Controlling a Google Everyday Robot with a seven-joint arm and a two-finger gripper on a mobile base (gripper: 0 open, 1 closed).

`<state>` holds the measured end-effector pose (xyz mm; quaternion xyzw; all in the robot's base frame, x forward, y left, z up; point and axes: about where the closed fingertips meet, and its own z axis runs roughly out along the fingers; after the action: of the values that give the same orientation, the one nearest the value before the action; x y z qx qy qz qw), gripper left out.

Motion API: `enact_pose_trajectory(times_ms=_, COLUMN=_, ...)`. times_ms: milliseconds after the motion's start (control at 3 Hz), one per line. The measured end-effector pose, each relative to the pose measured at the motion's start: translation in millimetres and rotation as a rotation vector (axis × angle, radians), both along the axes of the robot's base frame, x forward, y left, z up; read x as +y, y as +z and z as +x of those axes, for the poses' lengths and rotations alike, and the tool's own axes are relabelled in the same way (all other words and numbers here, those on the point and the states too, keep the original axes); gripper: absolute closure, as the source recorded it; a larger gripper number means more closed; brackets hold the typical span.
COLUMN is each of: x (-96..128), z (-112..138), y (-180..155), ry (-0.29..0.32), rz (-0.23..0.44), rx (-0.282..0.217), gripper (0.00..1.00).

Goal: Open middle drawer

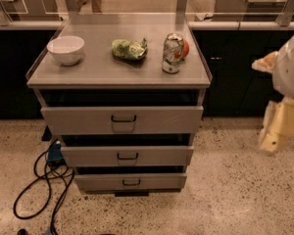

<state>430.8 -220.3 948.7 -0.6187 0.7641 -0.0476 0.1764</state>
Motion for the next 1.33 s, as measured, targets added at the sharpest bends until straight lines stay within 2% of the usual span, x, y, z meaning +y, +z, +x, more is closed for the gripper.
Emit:
enact_pose_trajectory(times_ms=333, x=-7, z=-11, y=-73, ry=0.056, rz=0.020, rx=0.007, gripper=0.00)
enact_pose_trajectory(times_ms=667, x=-17, z=-29, y=-175, ry=0.099, rz=0.060, rx=0.055, gripper=0.00)
enact_pose_trajectory(times_ms=1000, x=-20, z=-55, y=-307, ry=0.114, rz=0.125, rx=0.159, gripper=0.00)
enact_pose_trajectory(times_ms=1333, x=-7, z=-65, y=-405, ry=0.137, rz=0.211, rx=0.188, gripper=0.00)
